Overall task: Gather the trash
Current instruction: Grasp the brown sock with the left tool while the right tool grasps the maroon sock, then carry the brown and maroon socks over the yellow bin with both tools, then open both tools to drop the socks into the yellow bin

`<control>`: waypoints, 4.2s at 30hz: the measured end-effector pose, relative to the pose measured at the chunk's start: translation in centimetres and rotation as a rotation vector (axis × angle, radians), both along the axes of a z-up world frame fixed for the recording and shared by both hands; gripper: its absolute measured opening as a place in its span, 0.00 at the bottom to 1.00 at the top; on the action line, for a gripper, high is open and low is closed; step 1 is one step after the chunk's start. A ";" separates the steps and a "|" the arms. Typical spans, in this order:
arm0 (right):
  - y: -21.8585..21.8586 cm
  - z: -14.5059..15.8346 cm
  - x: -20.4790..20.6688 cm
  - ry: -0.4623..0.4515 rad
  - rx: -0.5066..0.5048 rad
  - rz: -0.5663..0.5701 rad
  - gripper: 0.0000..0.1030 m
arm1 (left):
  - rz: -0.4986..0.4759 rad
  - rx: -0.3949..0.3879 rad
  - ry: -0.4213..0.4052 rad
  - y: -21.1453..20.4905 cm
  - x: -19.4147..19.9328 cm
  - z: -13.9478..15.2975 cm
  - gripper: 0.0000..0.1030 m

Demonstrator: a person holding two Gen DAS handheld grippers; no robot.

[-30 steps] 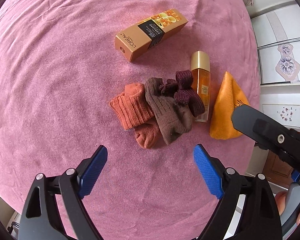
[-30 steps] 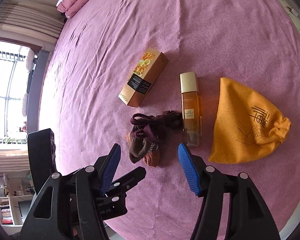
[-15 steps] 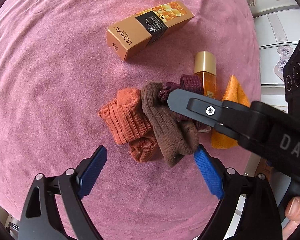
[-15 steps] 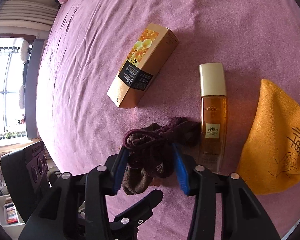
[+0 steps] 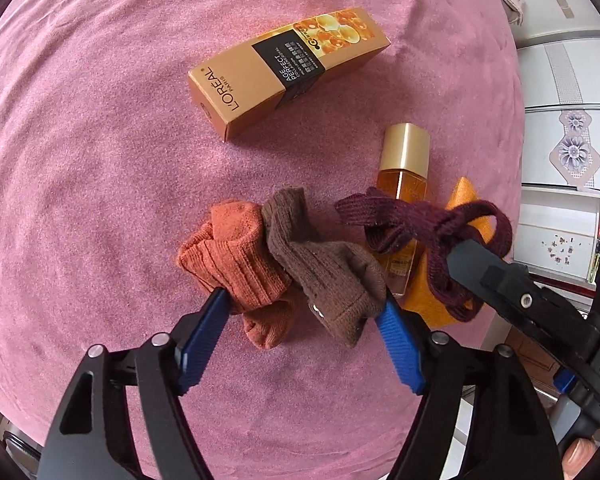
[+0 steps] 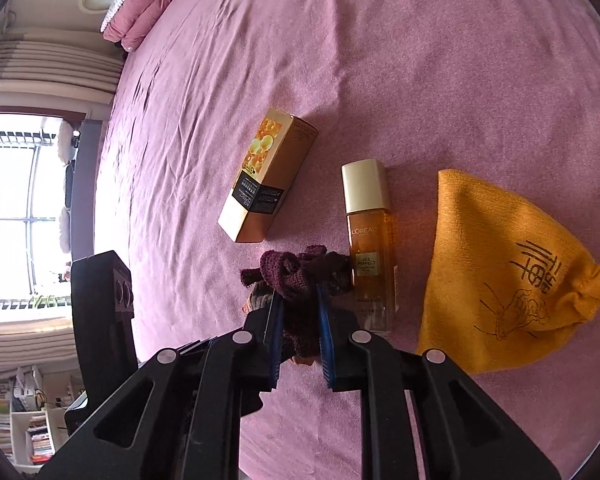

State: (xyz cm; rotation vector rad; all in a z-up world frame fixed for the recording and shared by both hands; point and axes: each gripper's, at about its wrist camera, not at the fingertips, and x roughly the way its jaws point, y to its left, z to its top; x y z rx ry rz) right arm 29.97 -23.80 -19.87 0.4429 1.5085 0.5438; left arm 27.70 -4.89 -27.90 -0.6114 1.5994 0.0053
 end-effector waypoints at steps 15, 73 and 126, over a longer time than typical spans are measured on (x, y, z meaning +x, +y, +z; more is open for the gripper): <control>-2.1 0.8 -2.1 -0.010 -0.001 -0.047 0.15 | 0.043 -0.017 0.003 2.4 -2.6 0.8 0.59; -10.7 6.7 -9.6 -0.095 0.081 -0.248 0.15 | 0.019 -0.183 -0.103 -1.1 -6.2 9.8 0.07; -53.8 1.5 -24.1 -0.068 0.019 -0.939 0.37 | -0.768 -0.164 -0.098 -54.2 -5.3 5.7 0.71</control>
